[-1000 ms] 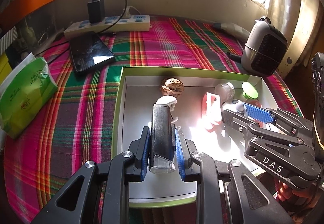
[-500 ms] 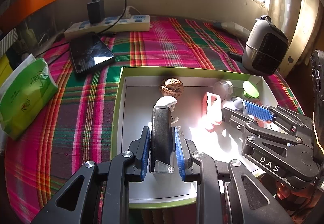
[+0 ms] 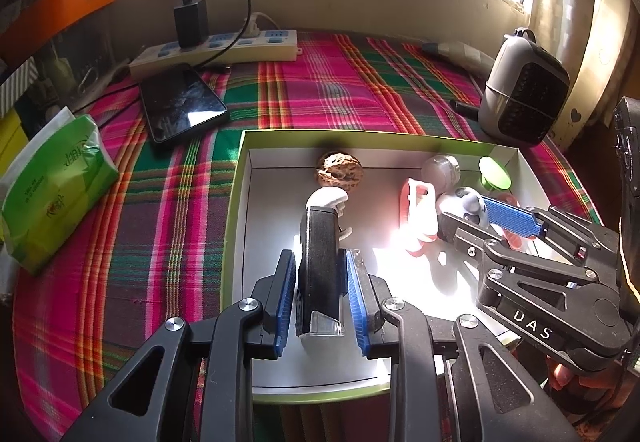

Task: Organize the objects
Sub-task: 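Lower the black stick and white oval case into the box with both tools, then open both tools to release the stick and case inside the box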

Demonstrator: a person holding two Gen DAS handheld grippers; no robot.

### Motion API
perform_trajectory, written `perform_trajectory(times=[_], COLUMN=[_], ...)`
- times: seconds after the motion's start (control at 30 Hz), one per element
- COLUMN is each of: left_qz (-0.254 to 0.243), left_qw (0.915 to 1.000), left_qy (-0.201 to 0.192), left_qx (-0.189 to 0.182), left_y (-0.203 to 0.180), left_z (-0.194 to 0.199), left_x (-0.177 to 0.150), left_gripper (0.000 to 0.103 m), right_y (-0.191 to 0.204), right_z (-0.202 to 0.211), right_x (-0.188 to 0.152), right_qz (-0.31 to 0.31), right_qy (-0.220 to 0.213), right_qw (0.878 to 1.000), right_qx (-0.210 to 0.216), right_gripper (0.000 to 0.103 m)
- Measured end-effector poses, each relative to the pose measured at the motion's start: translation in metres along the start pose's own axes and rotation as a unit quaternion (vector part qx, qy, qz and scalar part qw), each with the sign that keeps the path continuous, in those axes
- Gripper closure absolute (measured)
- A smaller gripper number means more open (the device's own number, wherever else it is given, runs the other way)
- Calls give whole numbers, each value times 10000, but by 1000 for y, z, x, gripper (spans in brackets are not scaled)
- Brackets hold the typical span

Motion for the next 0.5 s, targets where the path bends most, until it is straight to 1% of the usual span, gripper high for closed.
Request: perform_trajectory(times=[0.23, 0.5], left_qz=[2, -26], left_qw=[10000, 9999], left_qy=[-22, -70], left_qx=[-6, -80], left_y=[-1, -2], left_z=[6, 16], left_x=[-2, -6], left_gripper=[76, 76], right_y=[1, 2], right_z=[4, 17], right_x=[-1, -3], right_qz=[-22, -91], right_qy=[19, -104], right_qw=[10000, 9999], right_qx=[-5, -5], right_gripper=[55, 55])
Point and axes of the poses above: each gripper's, at about its wrist camera, not at the fingertips, and z roughly against the way its jaws point, y to its left, x to its top, the point moved 2 cm from there along -z, roughly the way its jaws point, and after that the axes turned 12 degrees about z, right-handed, at the moved point
